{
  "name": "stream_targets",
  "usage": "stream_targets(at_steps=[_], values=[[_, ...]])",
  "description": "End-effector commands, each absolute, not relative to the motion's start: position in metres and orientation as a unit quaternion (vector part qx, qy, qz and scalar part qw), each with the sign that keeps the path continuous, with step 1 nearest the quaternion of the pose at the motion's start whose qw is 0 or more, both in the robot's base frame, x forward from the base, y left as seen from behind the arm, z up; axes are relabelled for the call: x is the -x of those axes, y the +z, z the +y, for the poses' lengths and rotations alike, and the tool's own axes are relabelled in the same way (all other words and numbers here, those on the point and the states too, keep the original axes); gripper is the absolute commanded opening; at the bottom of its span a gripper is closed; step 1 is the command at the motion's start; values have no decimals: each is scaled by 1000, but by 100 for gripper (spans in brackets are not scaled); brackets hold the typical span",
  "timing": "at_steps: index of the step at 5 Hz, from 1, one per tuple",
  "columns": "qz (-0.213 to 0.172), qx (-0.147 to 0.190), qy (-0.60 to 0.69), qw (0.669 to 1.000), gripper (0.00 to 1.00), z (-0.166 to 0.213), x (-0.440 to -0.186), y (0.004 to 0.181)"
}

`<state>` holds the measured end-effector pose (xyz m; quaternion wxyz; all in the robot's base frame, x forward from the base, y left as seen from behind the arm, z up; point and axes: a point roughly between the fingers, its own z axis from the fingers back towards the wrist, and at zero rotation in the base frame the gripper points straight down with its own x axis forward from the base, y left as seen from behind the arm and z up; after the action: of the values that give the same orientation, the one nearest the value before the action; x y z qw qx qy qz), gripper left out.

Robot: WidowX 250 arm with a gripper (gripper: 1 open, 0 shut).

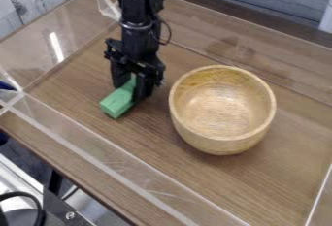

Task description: Put the green block in the brown bowl

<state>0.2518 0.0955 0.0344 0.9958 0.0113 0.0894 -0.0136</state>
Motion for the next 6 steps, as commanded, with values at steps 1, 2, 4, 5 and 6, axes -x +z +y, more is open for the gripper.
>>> stream_targets(at_steps=[1,2,4,5,6], values=[[38,-25,-3,999,0,95,-268,72],[13,-27,10,1000,0,87,-276,102],[8,-5,-25,1000,0,40,-284,107],[7,2,-47,999,0,10,-291,104],[5,8,-63,998,0,-6,-296,102]])
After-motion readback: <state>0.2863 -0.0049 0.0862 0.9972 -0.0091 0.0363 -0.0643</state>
